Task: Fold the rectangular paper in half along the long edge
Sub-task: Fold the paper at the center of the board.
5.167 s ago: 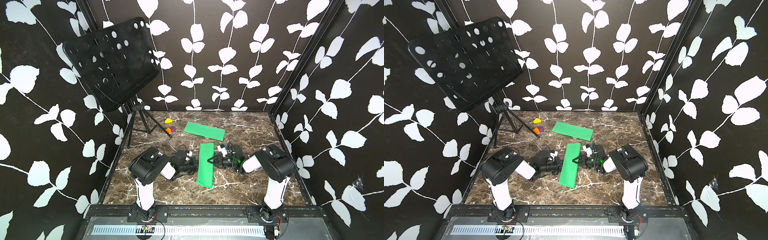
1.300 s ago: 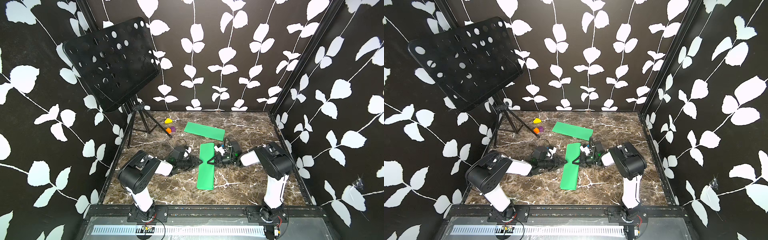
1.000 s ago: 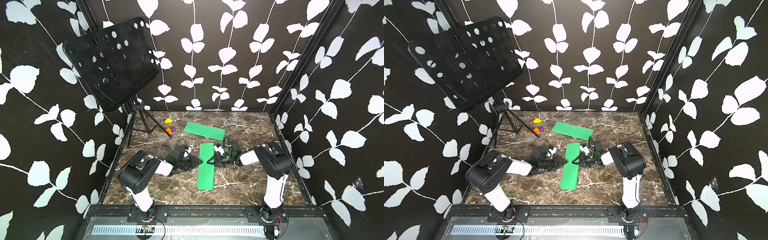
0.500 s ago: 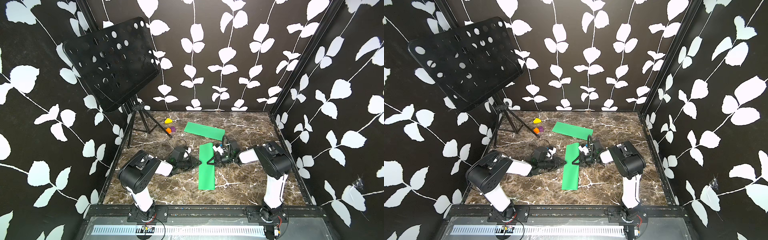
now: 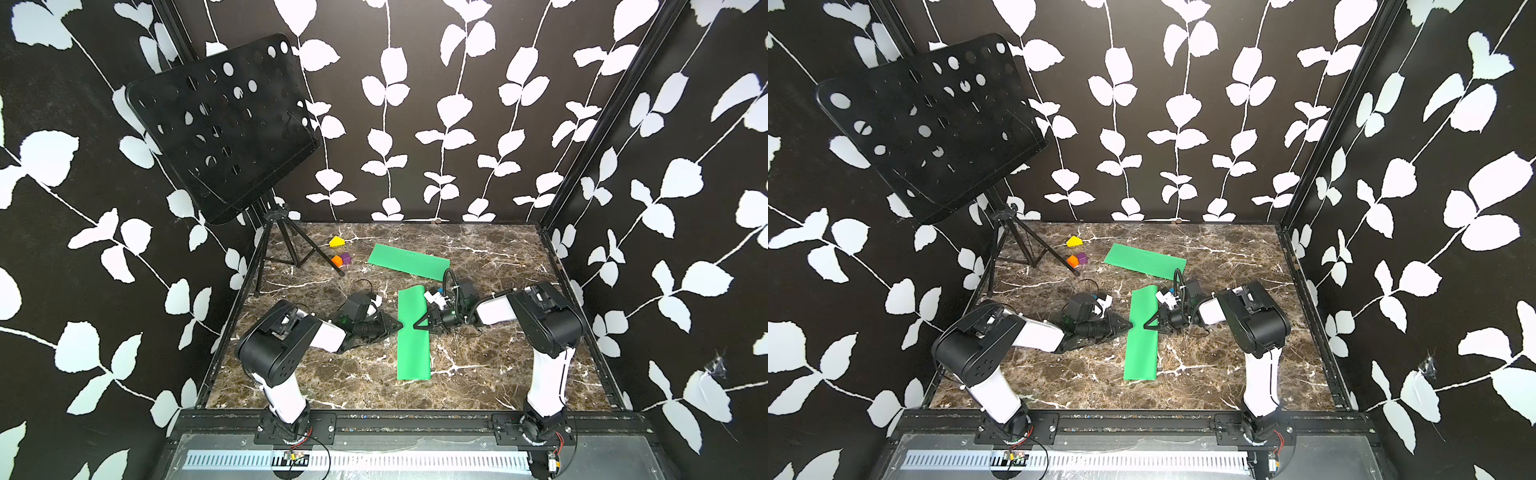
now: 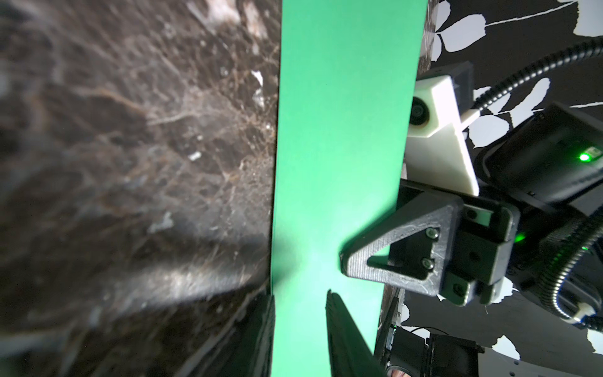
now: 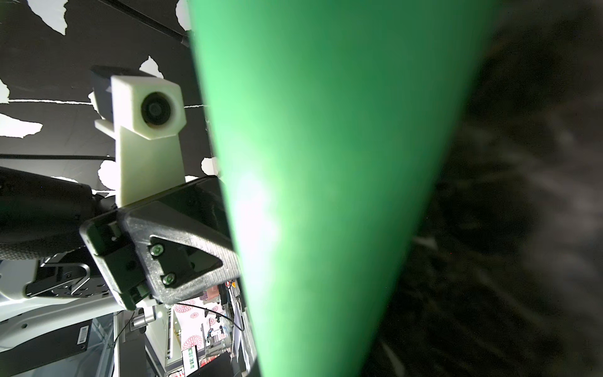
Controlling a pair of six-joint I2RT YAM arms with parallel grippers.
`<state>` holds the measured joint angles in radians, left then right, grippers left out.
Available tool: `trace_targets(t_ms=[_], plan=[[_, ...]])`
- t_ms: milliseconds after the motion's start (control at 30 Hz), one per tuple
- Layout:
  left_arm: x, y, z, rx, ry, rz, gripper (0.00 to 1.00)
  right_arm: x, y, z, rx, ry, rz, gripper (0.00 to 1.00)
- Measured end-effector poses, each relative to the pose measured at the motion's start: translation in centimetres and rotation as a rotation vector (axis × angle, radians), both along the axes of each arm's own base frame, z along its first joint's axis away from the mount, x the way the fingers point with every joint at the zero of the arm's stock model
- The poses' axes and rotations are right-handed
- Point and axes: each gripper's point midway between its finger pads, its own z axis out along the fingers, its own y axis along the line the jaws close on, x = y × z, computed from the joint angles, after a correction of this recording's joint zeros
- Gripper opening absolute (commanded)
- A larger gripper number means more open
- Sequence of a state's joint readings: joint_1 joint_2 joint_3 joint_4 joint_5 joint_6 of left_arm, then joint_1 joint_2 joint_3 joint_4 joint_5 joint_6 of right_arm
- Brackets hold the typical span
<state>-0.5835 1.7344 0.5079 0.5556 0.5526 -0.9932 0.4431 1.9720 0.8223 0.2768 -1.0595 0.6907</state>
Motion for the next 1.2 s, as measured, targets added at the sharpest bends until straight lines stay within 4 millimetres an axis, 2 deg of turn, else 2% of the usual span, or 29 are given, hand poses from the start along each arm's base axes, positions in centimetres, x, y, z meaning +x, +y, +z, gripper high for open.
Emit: trace_targets(t_ms=[633, 767, 1000, 1200], plan=[[-0.02, 0.03, -0.08, -0.001, 0.003, -0.001, 0.29, -0.02, 0.03, -0.07, -0.007, 0.008, 0.003, 0.13], [-0.02, 0.04, -0.10, 0.000, 0.004, -0.001, 0.29, 0.10, 0.05, -0.07, -0.007, 0.016, -0.006, 0.10], [-0.03, 0.04, -0.11, 0.001, 0.002, -0.003, 0.29, 0.32, 0.14, -0.02, 0.002, 0.016, -0.021, 0.14], [-0.03, 0.00, -0.12, 0.001, 0.001, -0.006, 0.29, 0.49, 0.19, 0.05, 0.011, 0.015, -0.037, 0.12]])
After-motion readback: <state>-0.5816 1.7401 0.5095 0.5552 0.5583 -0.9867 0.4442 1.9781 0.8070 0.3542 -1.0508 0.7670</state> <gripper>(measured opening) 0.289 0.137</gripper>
